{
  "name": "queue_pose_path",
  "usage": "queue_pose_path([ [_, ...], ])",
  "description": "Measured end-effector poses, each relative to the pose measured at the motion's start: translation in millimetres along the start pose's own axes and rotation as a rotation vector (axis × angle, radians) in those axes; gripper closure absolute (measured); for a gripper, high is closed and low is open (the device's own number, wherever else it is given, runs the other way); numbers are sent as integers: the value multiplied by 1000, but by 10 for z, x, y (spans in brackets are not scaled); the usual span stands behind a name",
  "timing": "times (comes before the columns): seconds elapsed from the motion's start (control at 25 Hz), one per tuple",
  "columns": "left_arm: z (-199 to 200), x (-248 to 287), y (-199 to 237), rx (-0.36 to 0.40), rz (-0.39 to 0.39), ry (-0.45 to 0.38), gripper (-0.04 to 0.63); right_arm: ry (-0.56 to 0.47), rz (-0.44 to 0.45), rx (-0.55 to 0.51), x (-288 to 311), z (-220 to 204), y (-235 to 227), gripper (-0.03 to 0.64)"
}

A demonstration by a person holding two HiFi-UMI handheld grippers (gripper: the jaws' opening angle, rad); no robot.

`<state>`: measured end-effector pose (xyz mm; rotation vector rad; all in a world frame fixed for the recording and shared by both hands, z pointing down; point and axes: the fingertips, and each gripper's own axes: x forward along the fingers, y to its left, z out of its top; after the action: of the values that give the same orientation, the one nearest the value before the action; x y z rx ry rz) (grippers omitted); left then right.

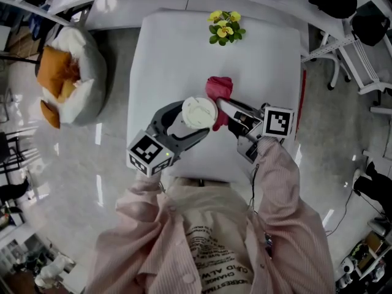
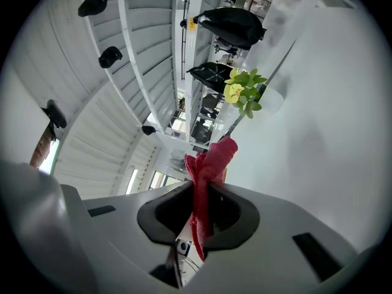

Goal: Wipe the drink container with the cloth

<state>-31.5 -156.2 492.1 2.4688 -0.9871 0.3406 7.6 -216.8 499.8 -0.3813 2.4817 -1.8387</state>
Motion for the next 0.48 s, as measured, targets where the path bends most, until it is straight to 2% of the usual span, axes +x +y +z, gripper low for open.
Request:
queue_pose_path([
  [0.24,7,-4,-2,0,-5,3,216,46,48,61,46,-8,-47,568],
  [0.48,-4,-3,-2,5,-7,15,216,84,41,66,101,-22,-155,568],
])
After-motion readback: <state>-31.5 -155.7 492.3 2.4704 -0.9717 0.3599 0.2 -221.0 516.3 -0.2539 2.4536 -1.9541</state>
